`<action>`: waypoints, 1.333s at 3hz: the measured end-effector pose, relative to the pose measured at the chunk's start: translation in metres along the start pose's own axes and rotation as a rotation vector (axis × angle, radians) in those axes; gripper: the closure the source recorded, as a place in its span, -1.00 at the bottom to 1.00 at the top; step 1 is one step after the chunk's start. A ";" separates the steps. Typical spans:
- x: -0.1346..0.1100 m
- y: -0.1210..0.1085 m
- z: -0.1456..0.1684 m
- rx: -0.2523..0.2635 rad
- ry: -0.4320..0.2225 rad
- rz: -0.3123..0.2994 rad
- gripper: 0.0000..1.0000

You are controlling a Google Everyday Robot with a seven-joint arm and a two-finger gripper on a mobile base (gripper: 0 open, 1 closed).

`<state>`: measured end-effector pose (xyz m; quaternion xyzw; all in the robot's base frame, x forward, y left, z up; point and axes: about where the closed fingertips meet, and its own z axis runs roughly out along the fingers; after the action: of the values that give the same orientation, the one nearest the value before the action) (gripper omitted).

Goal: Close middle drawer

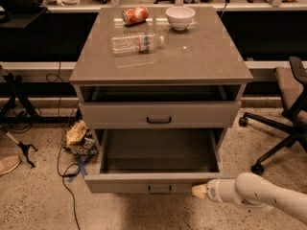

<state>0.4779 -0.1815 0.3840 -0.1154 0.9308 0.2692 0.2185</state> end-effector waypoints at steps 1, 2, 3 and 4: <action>-0.027 -0.006 0.014 -0.011 -0.065 -0.022 1.00; -0.027 -0.006 0.014 -0.011 -0.065 -0.022 1.00; -0.077 -0.007 0.025 -0.029 -0.170 -0.050 1.00; -0.119 -0.003 0.033 -0.054 -0.259 -0.074 1.00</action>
Offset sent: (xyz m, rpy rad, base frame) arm 0.1690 0.0194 0.0417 0.1146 -0.3764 -0.0855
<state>0.5947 -0.1540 0.4130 -0.1199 0.8823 0.2986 0.3434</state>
